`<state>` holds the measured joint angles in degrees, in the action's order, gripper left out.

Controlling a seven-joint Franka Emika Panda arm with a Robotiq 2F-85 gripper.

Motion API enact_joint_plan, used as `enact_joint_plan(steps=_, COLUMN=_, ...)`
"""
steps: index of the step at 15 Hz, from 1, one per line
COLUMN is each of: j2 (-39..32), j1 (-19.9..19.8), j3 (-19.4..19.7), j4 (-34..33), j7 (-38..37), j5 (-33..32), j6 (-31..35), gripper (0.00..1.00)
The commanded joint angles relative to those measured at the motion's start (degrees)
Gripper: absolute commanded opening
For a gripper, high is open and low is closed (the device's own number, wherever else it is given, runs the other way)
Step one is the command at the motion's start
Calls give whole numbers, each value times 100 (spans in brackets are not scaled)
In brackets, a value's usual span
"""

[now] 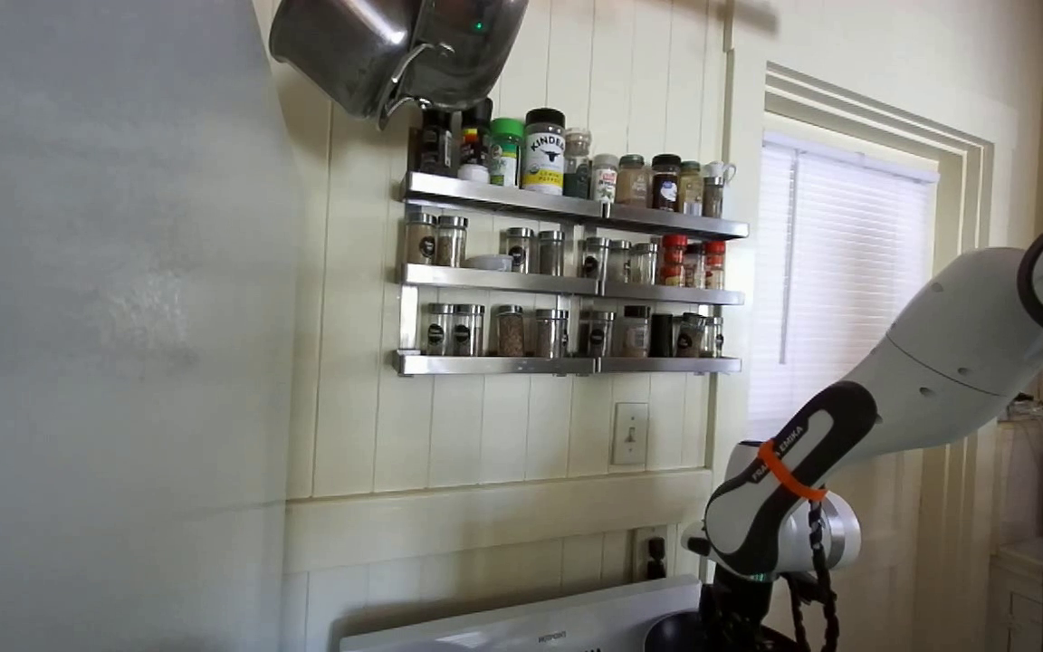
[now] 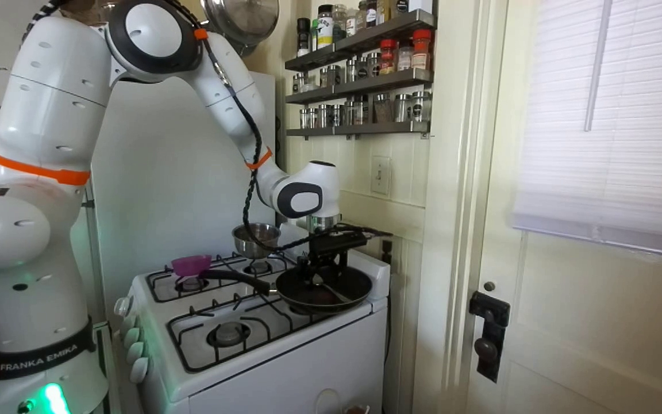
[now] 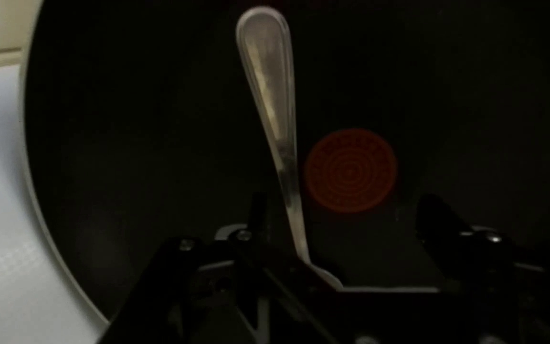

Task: Remove the wooden spatula and spoon from the black pan and place it in the silver bowl on the left.

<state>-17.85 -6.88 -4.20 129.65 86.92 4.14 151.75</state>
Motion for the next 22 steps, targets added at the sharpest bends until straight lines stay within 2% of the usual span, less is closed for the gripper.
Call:
enact_joint_plan(steps=1, j2=-305, j1=-117, j3=-101, j4=-261, j7=119, j5=24, j6=-66, gripper=65)
enact_joint_plan(steps=3, j2=-424, j1=-111, j3=-124, j4=-393, j7=62, j5=-2, j6=-108, gripper=65)
enact_joint_plan(steps=6, j2=-493, j1=-94, j3=-155, j4=-529, j7=40, j5=-41, j6=-129, gripper=54)
enact_joint_plan(steps=7, j2=-514, j1=-79, j3=-157, j4=-568, j7=20, j5=-64, j6=-146, gripper=34)
enact_joint_plan(steps=9, j2=-563, j1=-60, j3=-166, j4=-633, j7=-11, j5=-97, j6=-189, gripper=29)
enact_joint_plan(steps=12, j2=-599, j1=-21, j3=-147, j4=-703, j7=-79, j5=-150, j6=-311, gripper=5)
enact_joint_plan(steps=13, j2=-609, j1=-20, j3=-150, j4=-715, j7=-82, j5=-153, j6=-333, gripper=0)
enact_joint_plan(steps=18, j2=-343, j1=-46, j3=-180, j4=-556, j7=-51, j5=-138, j6=-511, gripper=2)
enact_joint_plan(steps=22, j2=534, j1=-116, j3=-280, j4=309, j7=213, j5=-49, j6=-425, gripper=2)
